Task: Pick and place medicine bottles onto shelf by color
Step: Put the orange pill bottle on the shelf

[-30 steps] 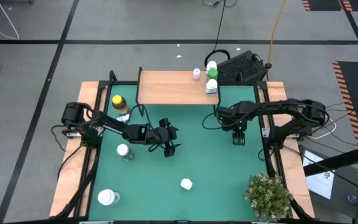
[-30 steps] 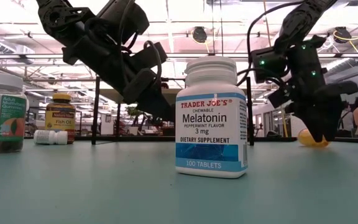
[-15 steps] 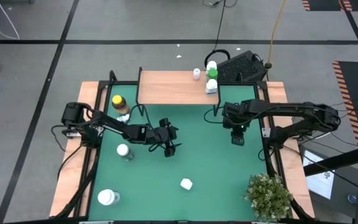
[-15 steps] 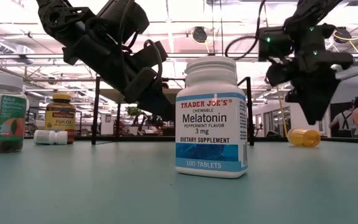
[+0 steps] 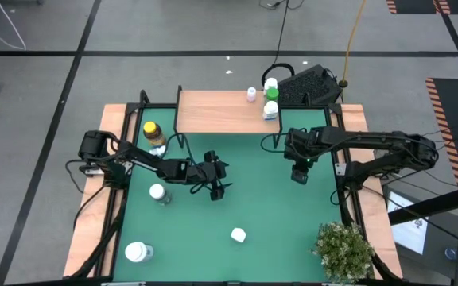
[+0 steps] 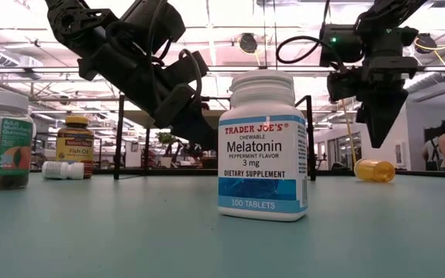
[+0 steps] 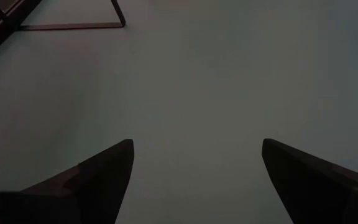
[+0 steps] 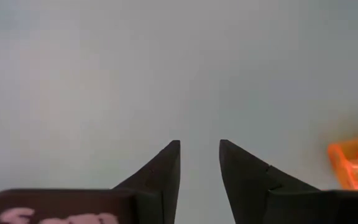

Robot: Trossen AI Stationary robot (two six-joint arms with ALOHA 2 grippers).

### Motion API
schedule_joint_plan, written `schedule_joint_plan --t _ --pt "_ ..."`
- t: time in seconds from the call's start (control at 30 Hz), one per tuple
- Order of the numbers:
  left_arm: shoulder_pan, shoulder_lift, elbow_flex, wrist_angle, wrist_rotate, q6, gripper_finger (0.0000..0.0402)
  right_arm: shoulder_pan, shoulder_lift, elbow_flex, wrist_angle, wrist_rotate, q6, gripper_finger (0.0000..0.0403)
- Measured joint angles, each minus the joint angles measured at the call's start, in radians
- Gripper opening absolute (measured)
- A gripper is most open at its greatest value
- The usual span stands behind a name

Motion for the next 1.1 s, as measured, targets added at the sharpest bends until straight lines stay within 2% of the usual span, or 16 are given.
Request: schedule_joint_plan --t 0.27,0.4,0.53,0.77,0.93,1.0,1.1 --pt "0.000 0.000 0.000 -0.001 0.007 -0.002 0.0356 0.000 0.000 0.000 -0.045 -0.002 0.062 0.0149" --pt "0.000 0.000 0.000 -0.001 0.007 -0.002 0.0356 0.000 0.000 0.000 -0.080 -0.052 0.080 0.0170" --pt "0.000 0.000 0.000 -0.001 0.007 -0.004 0.0356 -0.003 0.000 0.000 -0.099 -0.034 0.148 0.0180" --pt "0.000 0.000 0.000 -0.001 0.006 0.000 0.0356 -0.050 0.000 0.000 -0.088 0.178 0.235 0.0180" --pt "0.000 0.000 0.000 -0.001 0.006 0.013 0.0356 -0.090 0.000 0.000 -0.078 0.385 0.264 0.0180" --pt "0.000 0.000 0.000 -0.001 0.006 0.023 0.0356 -0.101 0.000 0.000 -0.072 0.427 0.260 0.0181" --pt "0.000 0.000 0.000 -0.001 0.006 0.033 0.0356 -0.114 0.000 0.000 -0.050 0.430 0.260 0.0187"
